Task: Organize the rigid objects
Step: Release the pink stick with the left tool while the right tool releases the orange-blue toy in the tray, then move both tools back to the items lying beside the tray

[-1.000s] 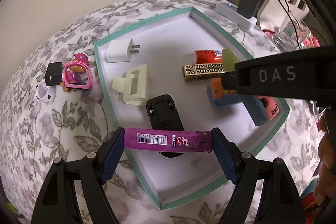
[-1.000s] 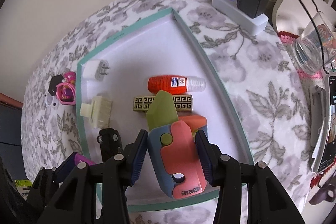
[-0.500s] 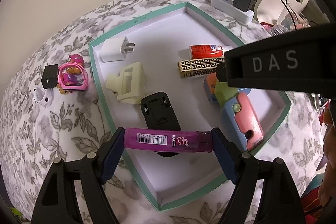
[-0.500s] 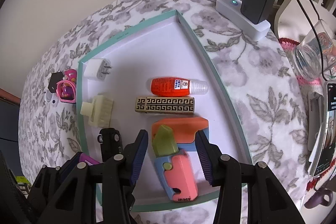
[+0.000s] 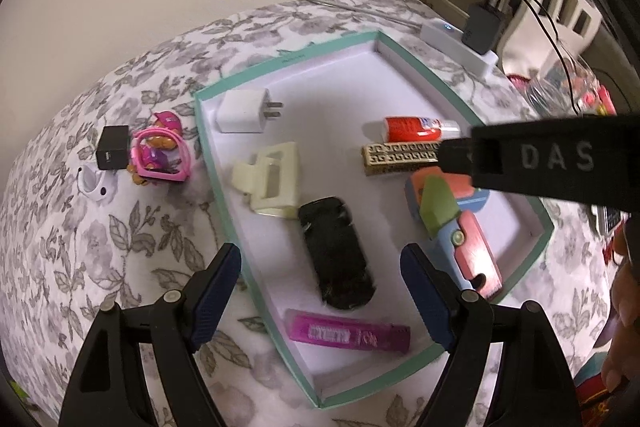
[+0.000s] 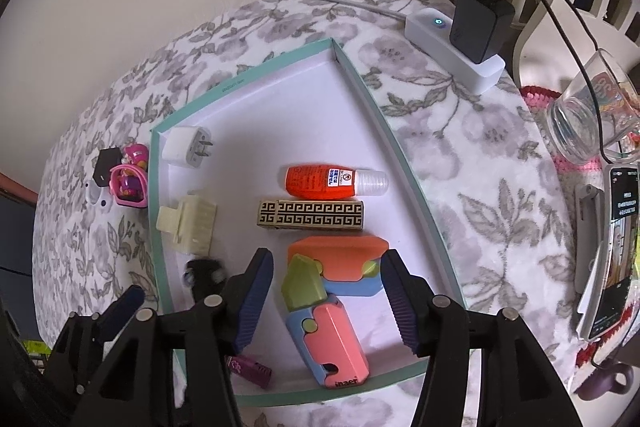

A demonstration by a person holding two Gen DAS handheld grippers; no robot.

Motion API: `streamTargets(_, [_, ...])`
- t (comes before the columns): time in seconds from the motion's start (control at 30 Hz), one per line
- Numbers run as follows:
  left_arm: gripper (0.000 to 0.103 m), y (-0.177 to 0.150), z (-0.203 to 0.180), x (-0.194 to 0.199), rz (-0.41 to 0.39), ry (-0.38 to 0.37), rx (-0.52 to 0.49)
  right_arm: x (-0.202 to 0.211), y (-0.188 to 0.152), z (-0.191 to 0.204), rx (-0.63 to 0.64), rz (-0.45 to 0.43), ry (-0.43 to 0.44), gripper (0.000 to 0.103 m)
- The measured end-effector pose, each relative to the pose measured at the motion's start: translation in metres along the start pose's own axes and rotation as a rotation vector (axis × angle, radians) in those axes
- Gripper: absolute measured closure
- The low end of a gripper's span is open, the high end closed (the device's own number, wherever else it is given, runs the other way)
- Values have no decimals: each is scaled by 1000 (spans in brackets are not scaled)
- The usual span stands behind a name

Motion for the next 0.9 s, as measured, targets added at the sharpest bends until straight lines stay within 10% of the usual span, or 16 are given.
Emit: streamTargets(0.9, [14,-46,151,16,-5,167,536,-10,-11,34,134,-26,-12,22])
Point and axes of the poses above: each gripper's, at about its wrist camera, not at the fingertips, and x roughly against the way its jaws point, z to its left, y to its top, the point moved 9 cm from there along -x, roughly the way its jaws point, and after that the axes turned 13 degrees about -x, right-handed, at the moved point
